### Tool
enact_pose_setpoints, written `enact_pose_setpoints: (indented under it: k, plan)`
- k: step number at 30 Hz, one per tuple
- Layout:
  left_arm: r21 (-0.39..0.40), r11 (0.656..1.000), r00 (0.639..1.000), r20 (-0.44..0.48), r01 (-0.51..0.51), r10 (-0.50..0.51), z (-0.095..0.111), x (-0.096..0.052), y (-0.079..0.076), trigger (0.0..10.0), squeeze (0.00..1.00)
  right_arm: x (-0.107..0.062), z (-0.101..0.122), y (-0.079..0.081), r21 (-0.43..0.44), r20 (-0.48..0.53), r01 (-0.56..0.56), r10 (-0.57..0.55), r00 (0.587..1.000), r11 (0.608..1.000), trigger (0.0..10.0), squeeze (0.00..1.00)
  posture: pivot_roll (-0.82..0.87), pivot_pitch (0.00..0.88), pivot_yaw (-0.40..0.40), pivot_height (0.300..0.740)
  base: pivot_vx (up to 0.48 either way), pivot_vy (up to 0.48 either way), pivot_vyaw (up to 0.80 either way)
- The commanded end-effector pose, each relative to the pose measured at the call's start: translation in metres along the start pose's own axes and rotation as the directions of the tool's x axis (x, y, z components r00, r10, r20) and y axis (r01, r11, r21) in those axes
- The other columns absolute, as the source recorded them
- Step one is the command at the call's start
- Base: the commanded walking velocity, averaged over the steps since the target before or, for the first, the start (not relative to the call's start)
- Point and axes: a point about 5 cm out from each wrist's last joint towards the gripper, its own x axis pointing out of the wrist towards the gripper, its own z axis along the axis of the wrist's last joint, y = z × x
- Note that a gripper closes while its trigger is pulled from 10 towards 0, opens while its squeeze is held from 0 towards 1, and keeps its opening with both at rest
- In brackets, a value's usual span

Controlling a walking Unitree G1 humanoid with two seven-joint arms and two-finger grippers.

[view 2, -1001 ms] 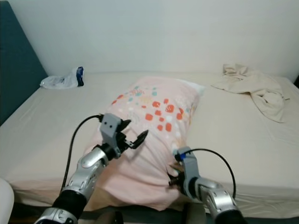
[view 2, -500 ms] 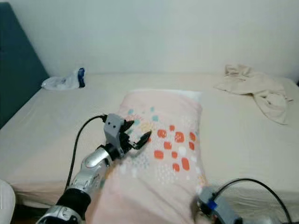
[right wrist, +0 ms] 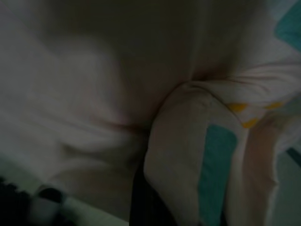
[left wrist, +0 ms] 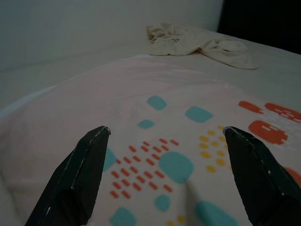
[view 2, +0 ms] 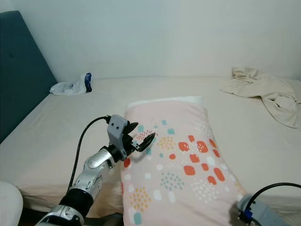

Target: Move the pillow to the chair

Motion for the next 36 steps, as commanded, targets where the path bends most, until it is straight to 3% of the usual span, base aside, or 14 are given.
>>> enact_pose_setpoints:
  k: [1,7,8,9,12,15,16,17,19,21,26,30,35,36]
  plan:
    - [-0.003,1.0,1.0,-0.006,-0.008,0.008,0.0,0.002,0.002,10.0,0.0,0.001,-0.013,-0.007,0.034,-0.085,0.075,-0.072,0.994,0.997,0.0,0.0,-0.1,0.0,0.074,0.583,0.0,0.0,0.0]
    - [-0.129,0.972,0.971,-0.162,-0.198,0.176,-0.019,0.0,0.017,10.0,0.0,0.005,0.003,-0.02,0.042,-0.026,0.187,-0.186,0.982,0.982,0.0,0.0,-0.09,0.0,0.076,0.583,0.0,0.0,0.0]
    - [-0.255,0.916,0.941,-0.222,-0.308,0.255,-0.026,-0.002,0.025,10.0,0.0,0.007,0.009,-0.02,0.043,0.006,0.19,-0.19,0.982,0.981,0.0,0.0,-0.09,0.0,0.073,0.583,0.0,0.0,0.0]
    - [-0.255,0.916,0.941,-0.222,-0.308,0.255,-0.026,-0.002,0.025,10.0,0.0,0.007,0.009,-0.02,0.043,0.006,0.19,-0.19,0.982,0.981,0.0,0.0,-0.09,0.0,0.073,0.583,0.0,0.0,0.0]
    - [-0.408,0.8,0.891,-0.308,-0.44,0.334,-0.036,-0.008,0.034,10.0,0.0,0.008,0.017,-0.019,0.034,0.041,0.19,-0.192,0.981,0.981,0.0,0.0,-0.09,0.0,0.073,0.583,0.0,0.0,0.0]
    - [-0.571,0.676,0.884,-0.312,-0.467,0.348,-0.036,-0.01,0.039,10.0,0.0,0.01,0.02,-0.017,0.03,0.05,0.189,-0.19,0.981,0.982,0.0,0.0,-0.09,0.0,0.076,0.583,0.0,0.0,0.0]
    - [-0.571,0.676,0.884,-0.312,-0.467,0.348,-0.036,-0.01,0.039,10.0,0.0,0.01,0.02,-0.017,0.03,0.05,0.189,-0.19,0.981,0.982,0.0,0.0,-0.09,0.0,0.076,0.583,0.0,0.0,0.0]
    - [-0.634,0.635,0.897,-0.301,-0.442,0.324,-0.035,-0.008,0.038,10.0,0.0,0.011,0.021,-0.017,0.032,0.052,0.191,-0.192,0.98,0.981,0.0,0.0,-0.09,0.0,0.075,0.583,0.0,0.0,0.0]
    - [-0.647,0.627,0.901,-0.3,-0.434,0.314,-0.035,-0.008,0.038,10.0,0.0,0.011,0.021,-0.017,0.033,0.053,0.191,-0.193,0.98,0.981,0.0,0.0,-0.09,0.0,0.075,0.583,0.0,0.0,0.0]
    - [-0.704,0.582,0.914,-0.306,-0.406,0.268,-0.035,-0.005,0.035,10.0,0.0,0.011,0.022,-0.017,0.035,0.058,0.197,-0.198,0.978,0.98,0.0,0.0,-0.1,0.0,0.077,0.583,0.0,0.0,0.0]
    - [-0.738,0.572,0.93,-0.334,-0.358,0.15,-0.042,-0.002,0.02,10.0,0.0,0.012,0.027,-0.017,0.041,0.085,0.201,-0.204,0.975,0.979,0.0,0.0,-0.1,0.0,0.08,0.583,0.0,0.0,0.0]
    - [-0.726,0.622,0.926,-0.377,-0.291,-0.007,-0.052,0.001,-0.005,10.0,0.0,0.011,0.035,-0.017,0.041,0.134,0.203,-0.207,0.969,0.978,0.0,0.0,-0.1,0.0,0.084,0.583,0.0,0.0,0.0]
    - [-0.68,0.649,0.909,-0.413,-0.342,0.046,-0.056,-0.001,-0.003,10.0,0.0,0.011,0.042,-0.016,0.039,0.167,0.195,-0.199,0.966,0.98,0.0,0.0,-0.1,0.0,0.084,0.583,0.0,0.0,0.0]
    - [-0.644,0.63,0.887,-0.429,-0.433,0.171,-0.054,-0.004,0.011,10.0,0.0,0.012,0.044,-0.015,0.032,0.178,0.189,-0.192,0.965,0.981,0.0,0.0,-0.11,0.0,0.084,0.583,0.0,0.0,0.0]
